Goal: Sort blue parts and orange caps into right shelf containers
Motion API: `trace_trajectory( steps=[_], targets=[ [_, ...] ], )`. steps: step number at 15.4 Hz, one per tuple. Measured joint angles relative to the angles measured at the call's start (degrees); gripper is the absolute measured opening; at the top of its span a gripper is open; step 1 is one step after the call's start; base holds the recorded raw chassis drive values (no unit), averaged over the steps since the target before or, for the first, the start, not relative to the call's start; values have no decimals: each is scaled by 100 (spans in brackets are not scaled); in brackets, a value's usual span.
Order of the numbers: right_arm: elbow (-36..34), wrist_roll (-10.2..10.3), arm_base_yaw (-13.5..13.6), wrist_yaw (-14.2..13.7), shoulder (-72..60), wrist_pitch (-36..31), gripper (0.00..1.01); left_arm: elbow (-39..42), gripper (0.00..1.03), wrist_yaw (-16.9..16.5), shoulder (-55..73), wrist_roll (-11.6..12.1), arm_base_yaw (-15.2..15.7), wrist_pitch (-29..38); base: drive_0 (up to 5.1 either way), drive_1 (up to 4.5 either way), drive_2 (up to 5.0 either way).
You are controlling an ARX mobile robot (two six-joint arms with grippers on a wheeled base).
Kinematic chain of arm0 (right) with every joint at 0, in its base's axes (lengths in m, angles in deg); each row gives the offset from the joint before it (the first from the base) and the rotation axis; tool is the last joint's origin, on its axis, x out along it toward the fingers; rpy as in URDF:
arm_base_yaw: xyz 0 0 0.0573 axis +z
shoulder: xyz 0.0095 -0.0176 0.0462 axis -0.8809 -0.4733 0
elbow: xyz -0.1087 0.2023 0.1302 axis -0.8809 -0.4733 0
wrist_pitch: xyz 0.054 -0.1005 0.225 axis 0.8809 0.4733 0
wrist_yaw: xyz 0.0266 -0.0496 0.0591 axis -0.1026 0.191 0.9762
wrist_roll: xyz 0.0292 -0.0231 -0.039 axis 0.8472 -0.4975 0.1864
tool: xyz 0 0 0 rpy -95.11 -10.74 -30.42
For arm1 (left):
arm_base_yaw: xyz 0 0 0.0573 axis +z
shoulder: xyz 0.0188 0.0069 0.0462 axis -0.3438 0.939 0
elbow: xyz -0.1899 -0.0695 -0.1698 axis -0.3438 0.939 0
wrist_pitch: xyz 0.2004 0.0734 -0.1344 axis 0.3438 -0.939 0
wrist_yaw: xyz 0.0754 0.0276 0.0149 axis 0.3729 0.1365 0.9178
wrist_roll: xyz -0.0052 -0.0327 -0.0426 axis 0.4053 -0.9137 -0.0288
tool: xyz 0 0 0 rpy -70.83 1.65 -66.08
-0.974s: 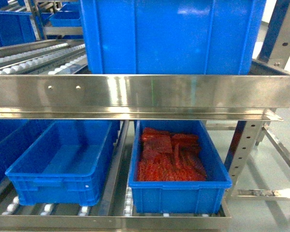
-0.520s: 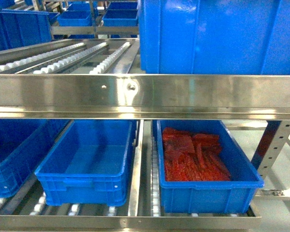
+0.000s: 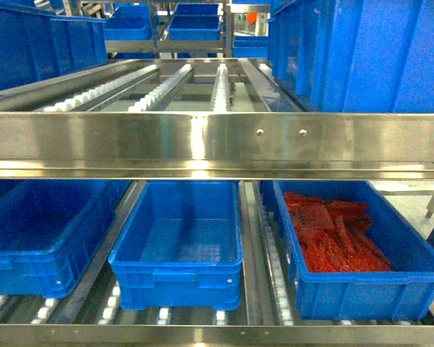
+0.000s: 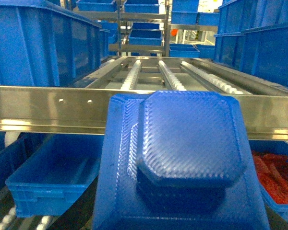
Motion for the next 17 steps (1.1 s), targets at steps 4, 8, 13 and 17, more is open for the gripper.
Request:
trace_trajectory(
  steps=[4,8,13,17],
  targets=[
    [0,0,0,0,0,-13,44,0,43,0,0,0,0,20,-498,248,248],
    [0,0,0,0,0,-7,44,0,43,2,0,0,0,-2,-498,248,248],
    [0,0,0,0,0,0,44,0,43,0,0,0,0,4,-498,248,248],
    [2,0,0,0,0,-2,44,0,43,0,0,0,0,9,-499,247,247]
  ],
)
